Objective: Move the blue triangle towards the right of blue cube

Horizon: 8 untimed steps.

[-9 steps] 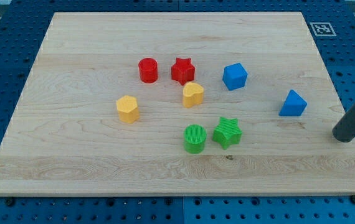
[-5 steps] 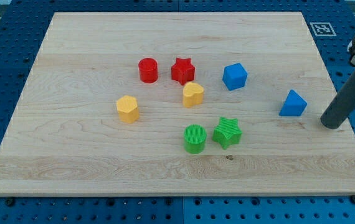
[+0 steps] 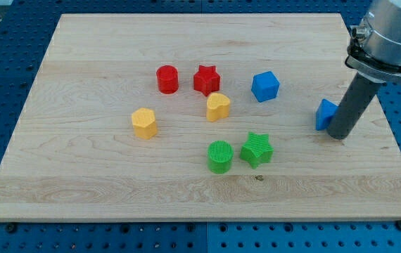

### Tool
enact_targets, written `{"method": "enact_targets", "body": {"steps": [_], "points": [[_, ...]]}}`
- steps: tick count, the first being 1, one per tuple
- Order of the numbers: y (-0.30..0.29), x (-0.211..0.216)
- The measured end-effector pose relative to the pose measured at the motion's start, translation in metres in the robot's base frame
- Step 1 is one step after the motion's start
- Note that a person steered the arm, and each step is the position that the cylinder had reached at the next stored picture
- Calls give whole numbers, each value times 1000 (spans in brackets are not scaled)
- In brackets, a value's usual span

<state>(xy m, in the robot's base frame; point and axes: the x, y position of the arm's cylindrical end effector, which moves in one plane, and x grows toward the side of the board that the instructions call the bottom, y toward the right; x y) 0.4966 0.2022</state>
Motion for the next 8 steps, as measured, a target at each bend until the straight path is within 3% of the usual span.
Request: {"method": "enact_targets", "body": {"steps": [2,5,8], "points": [[-14,-10],[-15,-63],[-39,-61]]}}
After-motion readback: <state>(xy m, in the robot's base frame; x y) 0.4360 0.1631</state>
